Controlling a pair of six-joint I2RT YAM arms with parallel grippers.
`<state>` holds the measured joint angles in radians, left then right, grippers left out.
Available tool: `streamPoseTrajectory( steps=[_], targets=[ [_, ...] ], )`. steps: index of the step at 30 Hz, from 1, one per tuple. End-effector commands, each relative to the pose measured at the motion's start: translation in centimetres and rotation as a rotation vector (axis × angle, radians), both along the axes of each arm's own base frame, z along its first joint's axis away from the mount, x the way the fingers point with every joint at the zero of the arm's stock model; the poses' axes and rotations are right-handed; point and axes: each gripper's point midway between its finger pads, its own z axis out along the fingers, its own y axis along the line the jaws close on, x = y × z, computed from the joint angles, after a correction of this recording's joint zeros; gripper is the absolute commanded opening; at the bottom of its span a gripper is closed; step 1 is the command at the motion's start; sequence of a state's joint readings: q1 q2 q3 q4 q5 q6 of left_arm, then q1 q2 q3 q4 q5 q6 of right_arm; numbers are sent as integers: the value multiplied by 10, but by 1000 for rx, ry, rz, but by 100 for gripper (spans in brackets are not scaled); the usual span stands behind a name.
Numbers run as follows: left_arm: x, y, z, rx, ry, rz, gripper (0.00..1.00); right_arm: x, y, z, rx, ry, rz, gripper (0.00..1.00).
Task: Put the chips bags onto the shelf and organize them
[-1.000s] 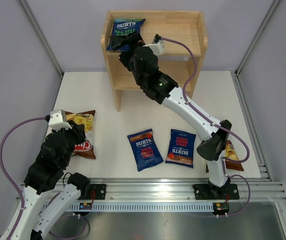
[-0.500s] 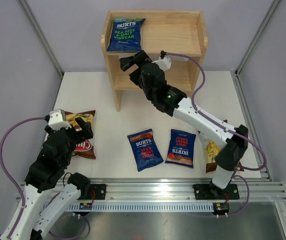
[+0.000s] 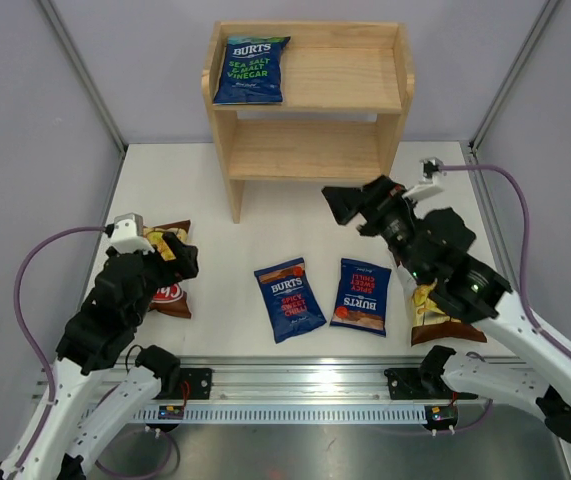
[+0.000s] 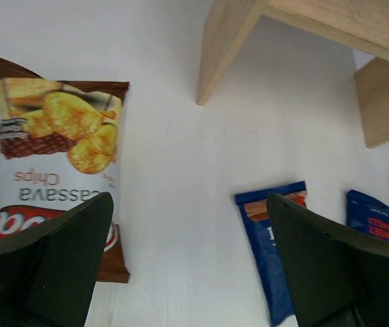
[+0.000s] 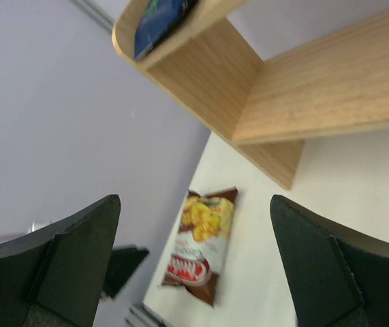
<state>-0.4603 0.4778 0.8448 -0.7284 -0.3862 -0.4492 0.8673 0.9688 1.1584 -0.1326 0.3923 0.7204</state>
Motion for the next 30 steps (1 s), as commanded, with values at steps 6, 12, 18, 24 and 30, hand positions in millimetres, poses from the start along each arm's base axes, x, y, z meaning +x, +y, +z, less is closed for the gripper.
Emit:
streamPoseTrajectory(
  steps=[6,12,18,24,30],
  targets=[
    [3,-118,-74,-426,262,-368,99,-93,-45,-108,-226,116,259,99],
    [20,-152,-130,-482,407,-393,99,-147,-46,-135,-206,91,490,99],
    [31,-160,-175,-438,508,-328,99,-157,-66,-157,-185,132,450,99],
    [37,-151,-209,-326,572,-209,99,-152,-79,-175,-193,169,369,98],
    [41,-163,-227,-327,603,-220,97,-144,-78,-187,-210,199,339,98]
  ],
)
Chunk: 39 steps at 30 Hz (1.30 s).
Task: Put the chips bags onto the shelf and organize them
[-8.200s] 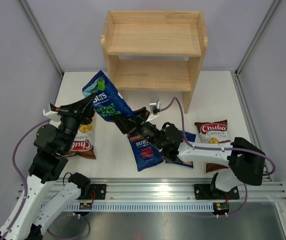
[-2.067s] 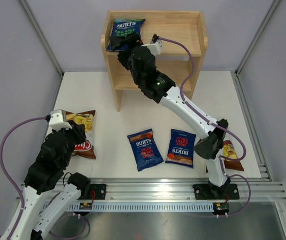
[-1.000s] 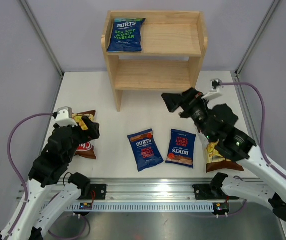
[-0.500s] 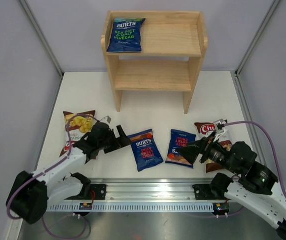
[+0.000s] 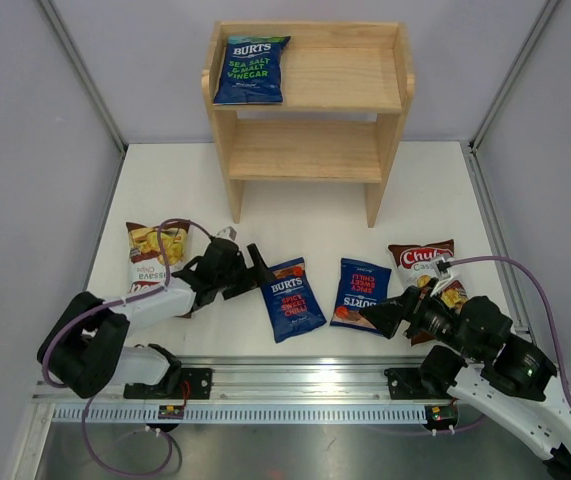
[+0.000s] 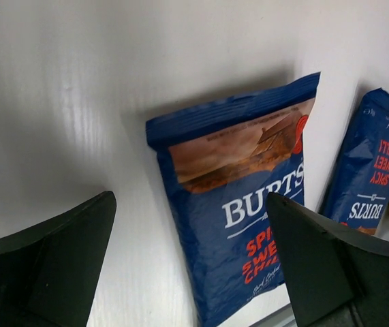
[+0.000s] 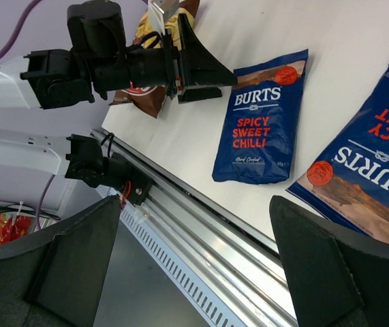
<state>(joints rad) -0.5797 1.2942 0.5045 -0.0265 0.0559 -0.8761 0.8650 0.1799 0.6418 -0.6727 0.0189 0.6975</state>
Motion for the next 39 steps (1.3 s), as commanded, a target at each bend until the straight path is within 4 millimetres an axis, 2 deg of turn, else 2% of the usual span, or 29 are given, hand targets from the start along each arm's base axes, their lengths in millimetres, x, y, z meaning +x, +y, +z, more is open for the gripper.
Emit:
streamPoseTrajectory(
  steps=[1,8,11,14,17,18,21,24,26,27,28,29,31,32,33,34,36,37,39],
  targets=[
    [10,-6,-9,18,-10,18,96,7,0,-9,-16,17,-33,98],
    [6,-13,-30,11,30,26,80,8,3,-13,-5,37,-33,98],
    [5,-11,-34,17,35,44,63,5,7,-9,23,38,-12,97],
    [6,-3,-39,40,24,75,55,5,7,-6,42,33,-13,97],
    [7,0,-41,45,16,89,35,7,9,-7,49,31,-18,97],
    [9,-2,-38,29,3,93,25,8,10,-7,48,32,-18,97],
    [11,-4,-36,8,-17,99,10,8,11,-9,41,41,-13,97],
    [11,-2,-30,-18,-42,119,0,7,13,-13,41,52,-9,97],
    [9,2,-29,-28,-60,138,0,9,15,-15,53,59,-13,97],
    [13,0,-15,-68,-102,151,0,9,16,-17,59,61,-11,97],
    [13,1,-9,-82,-123,159,0,10,18,-22,59,70,-10,97],
    [14,3,-2,-97,-151,173,0,11,20,-20,77,62,-7,97],
    [13,5,21,-150,-222,199,0,9,27,-29,84,93,19,97],
    [13,7,30,-168,-250,204,0,10,31,-25,107,84,29,97],
    [12,9,48,-210,-297,214,0,8,35,-28,112,90,46,97],
    [10,9,55,-226,-323,211,0,9,38,-34,111,103,51,96],
    [9,13,73,-258,-374,217,0,13,44,-35,127,100,56,96],
    [7,15,89,-294,-419,222,0,16,48,-40,126,103,56,96],
    [4,20,100,-305,-443,232,0,17,52,-45,123,101,70,96]
  ],
)
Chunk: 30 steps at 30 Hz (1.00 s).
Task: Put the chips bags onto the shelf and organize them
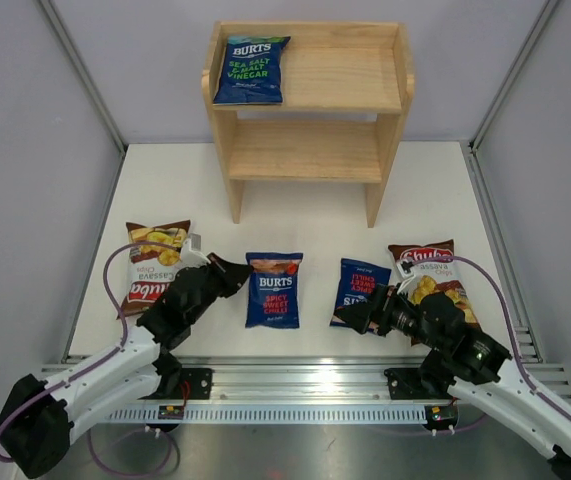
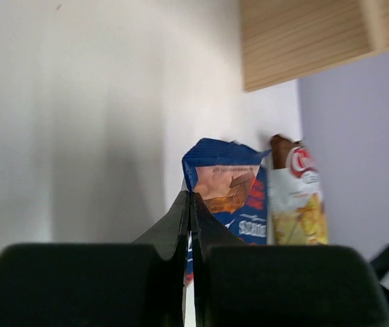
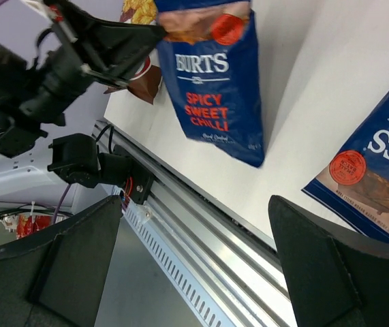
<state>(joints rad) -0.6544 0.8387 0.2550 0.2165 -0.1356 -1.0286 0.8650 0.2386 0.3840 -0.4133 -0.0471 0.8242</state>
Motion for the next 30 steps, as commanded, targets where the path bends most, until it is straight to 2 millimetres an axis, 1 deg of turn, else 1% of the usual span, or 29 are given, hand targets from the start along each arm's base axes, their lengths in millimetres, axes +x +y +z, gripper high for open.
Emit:
streamPoseTrajectory(
  steps=[1,2,3,4,6,8,9,10,11,14,15,17,18,20,21,22,23,24,25,27,28,30],
  targets=[
    [4,13,38,-55,-119,72,0,7,18,14,84,-53,37,96],
    [2,15,39,-53,-121,76,0,8,21,10,81,-53,40,96],
    [2,16,47,-64,-135,78,0,10,23,0,65,-39,39,96],
    [1,16,53,-73,-146,78,0,13,26,3,82,-57,38,96],
    [-2,17,66,-98,-167,75,0,15,29,-1,79,-73,46,96],
    [-4,16,83,-120,-196,64,0,18,32,-7,78,-90,50,96],
    [-5,16,89,-126,-206,59,0,20,33,-4,94,-110,49,96],
    [-6,15,94,-125,-211,49,0,21,33,-5,98,-125,47,96],
    [-7,14,106,-121,-235,37,0,20,34,-5,105,-132,54,96],
    [-13,15,128,-110,-290,17,0,20,34,-4,129,-171,58,97],
    [-16,13,137,-115,-314,5,0,20,33,-9,128,-180,58,97],
    [-18,14,149,-108,-343,-4,0,21,32,-4,145,-204,50,97],
    [-20,13,164,-124,-367,-11,0,21,32,-2,143,-224,54,97],
    [-23,11,180,-135,-391,-26,0,21,33,2,148,-238,60,97],
    [-25,10,197,-156,-416,-32,0,21,34,2,141,-243,65,97],
    [-24,7,205,-154,-419,-42,0,21,35,6,152,-256,69,97],
    [-25,6,209,-138,-419,-51,0,18,39,8,153,-273,101,97],
    [-28,6,230,-159,-448,-57,0,18,43,11,148,-312,125,98],
    [-27,3,234,-161,-448,-62,0,17,45,12,148,-320,141,98],
    [-29,3,252,-180,-468,-64,0,21,52,15,147,-351,154,99],
    [-30,4,267,-199,-481,-60,0,21,55,15,149,-359,166,99],
    [-33,7,287,-237,-495,-50,0,26,63,19,163,-389,176,99]
  ],
)
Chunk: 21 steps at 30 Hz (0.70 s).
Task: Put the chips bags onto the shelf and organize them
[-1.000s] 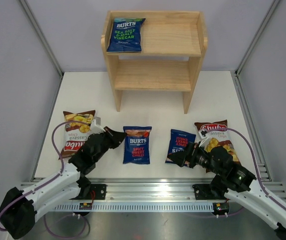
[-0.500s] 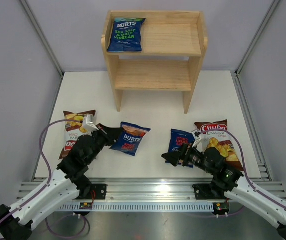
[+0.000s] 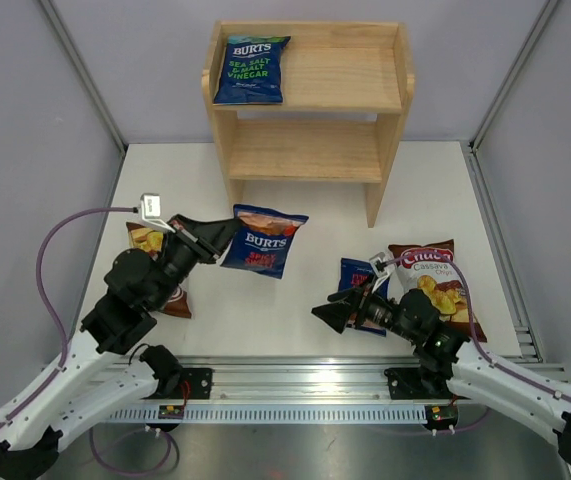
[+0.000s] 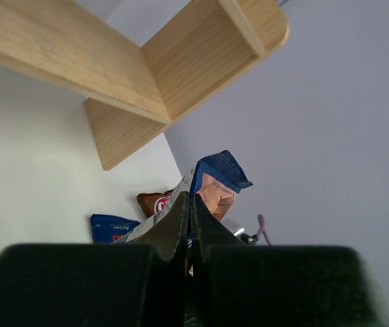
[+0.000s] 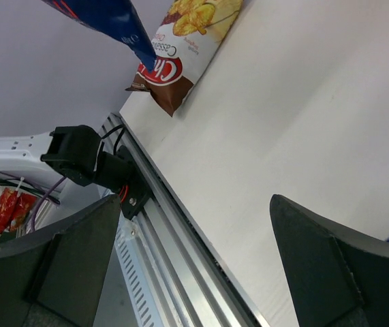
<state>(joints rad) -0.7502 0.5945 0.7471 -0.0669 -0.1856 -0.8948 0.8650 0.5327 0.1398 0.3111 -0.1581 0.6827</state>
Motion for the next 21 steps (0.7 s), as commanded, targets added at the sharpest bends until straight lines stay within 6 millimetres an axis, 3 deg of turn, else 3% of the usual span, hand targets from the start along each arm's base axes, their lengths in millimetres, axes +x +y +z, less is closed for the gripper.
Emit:
streamPoseTrajectory(
  steps=[1,3,4,7,8,11,15,19,21],
  targets=[
    [-10,9,69,-98,-98,4,0,6,16,43,106,-181,48,100],
    [-9,7,82,-125,-92,0,0,10,26,56,149,-230,66,99],
    [-11,9,98,-165,-99,-4,0,9,32,60,155,-245,96,99],
    [-9,0,113,-180,-95,-27,0,17,54,84,177,-312,132,98],
    [-12,2,130,-207,-111,-33,0,21,59,90,178,-332,118,97],
    [-11,-3,143,-236,-108,-49,0,33,69,117,227,-399,77,97],
    [-19,-3,163,-319,-130,-79,0,31,75,158,357,-525,72,97],
    [-24,-10,173,-348,-123,-119,0,26,92,174,351,-592,68,95],
    [-29,-12,180,-382,-130,-137,0,31,88,190,382,-631,15,95]
  ],
)
